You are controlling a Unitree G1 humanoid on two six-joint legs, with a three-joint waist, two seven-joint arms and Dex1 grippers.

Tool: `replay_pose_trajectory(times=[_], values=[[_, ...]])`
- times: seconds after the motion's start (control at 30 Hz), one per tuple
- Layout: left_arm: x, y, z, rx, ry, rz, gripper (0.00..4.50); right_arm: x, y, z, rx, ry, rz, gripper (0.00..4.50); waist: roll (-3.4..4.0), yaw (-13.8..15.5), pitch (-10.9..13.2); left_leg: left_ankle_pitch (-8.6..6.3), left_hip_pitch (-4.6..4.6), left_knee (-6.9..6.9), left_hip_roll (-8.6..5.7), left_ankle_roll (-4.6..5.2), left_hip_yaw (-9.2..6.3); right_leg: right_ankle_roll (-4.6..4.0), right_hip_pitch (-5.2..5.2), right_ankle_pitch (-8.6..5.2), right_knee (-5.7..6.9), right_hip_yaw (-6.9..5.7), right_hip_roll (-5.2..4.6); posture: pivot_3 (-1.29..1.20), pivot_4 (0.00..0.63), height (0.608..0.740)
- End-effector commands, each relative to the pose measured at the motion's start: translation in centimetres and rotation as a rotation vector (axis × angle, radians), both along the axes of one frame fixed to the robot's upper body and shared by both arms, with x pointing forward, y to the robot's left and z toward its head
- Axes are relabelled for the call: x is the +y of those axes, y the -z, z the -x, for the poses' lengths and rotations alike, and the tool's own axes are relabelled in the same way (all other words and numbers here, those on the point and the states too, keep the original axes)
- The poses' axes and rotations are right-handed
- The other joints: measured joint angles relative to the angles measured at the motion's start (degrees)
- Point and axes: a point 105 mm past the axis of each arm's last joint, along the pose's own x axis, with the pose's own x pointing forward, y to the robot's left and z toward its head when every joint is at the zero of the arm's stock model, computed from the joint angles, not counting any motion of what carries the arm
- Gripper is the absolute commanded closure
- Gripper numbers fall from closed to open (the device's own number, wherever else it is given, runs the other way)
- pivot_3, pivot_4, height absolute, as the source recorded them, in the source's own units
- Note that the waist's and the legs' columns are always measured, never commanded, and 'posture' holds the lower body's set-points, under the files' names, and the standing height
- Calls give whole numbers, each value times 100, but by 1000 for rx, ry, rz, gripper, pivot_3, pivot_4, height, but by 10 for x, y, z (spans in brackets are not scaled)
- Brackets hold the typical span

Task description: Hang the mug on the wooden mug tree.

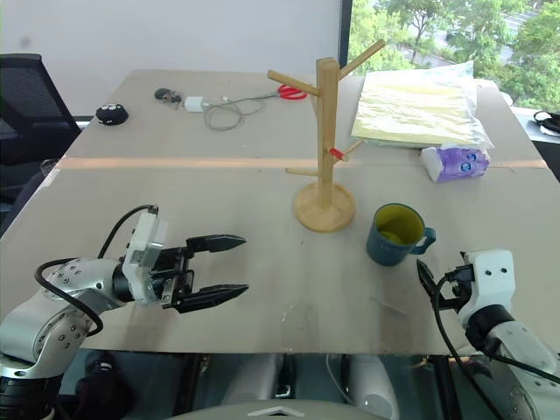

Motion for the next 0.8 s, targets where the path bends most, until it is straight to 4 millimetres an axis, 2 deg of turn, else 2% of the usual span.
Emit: replay_pose_trajectory(times=[0.03,0.3,0.77,0.8], values=[[-1,-11,10,-44,46,14,0,-3,-2,-6,-44,26,20,74,0,-6,0,0,2,0,0,0,1,0,0,0,1,1,1,0,150,740],[3,-16,18,-53,67,36,0,-4,7,-22,-91,47,-4,74,2,-8,1,0,3,-1,3,0,2,-3,0,1,1,1,7,0,150,740],[3,-29,24,-95,92,31,0,5,-2,-38,-157,16,-33,74,3,-9,2,1,4,-1,3,-2,4,-17,0,10,2,2,8,0,150,740],[3,-29,23,-97,90,31,0,5,-2,-38,-157,15,-33,592,3,-9,2,1,4,-1,3,-2,3,-17,0,10,3,2,8,0,150,740]])
